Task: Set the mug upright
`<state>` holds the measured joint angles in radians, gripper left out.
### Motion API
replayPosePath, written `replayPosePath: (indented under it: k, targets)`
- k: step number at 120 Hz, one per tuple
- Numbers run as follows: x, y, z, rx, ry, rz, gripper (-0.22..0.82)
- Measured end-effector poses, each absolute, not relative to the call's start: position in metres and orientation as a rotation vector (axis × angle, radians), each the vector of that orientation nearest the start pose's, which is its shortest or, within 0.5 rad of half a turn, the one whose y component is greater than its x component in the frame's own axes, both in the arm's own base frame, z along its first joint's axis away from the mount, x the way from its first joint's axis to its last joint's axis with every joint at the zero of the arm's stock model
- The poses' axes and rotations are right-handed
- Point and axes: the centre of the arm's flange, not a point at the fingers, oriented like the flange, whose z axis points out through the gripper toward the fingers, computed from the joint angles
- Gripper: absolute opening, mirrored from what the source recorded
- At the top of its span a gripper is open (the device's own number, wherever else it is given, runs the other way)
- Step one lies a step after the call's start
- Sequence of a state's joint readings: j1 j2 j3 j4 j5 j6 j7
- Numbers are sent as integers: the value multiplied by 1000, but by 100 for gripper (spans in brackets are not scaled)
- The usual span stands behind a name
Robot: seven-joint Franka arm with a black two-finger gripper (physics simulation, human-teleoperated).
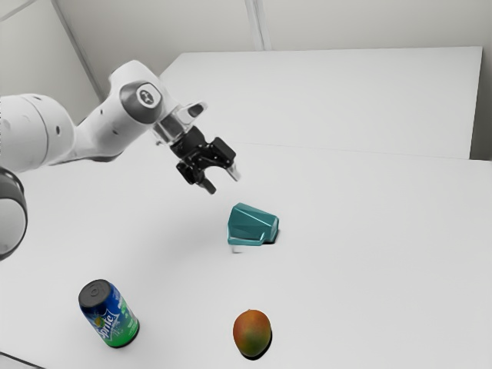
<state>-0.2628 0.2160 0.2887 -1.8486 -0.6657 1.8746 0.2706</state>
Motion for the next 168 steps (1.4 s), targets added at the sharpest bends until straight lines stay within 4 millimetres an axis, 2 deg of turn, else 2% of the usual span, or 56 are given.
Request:
replayPosePath:
  k: [17, 45, 95, 127, 140, 168]
  targets:
    - [596, -40, 382, 2522, 109, -125, 60]
    - [602, -44, 353, 2497, 181, -138, 60]
    - [606, -43, 321, 2475, 249, -171, 60]
    - [606, -48, 310, 2458, 264, -189, 58]
    - [605, -57, 309, 2451, 251, -198, 56]
    - [605, -64, 316, 2442, 233, -192, 34]
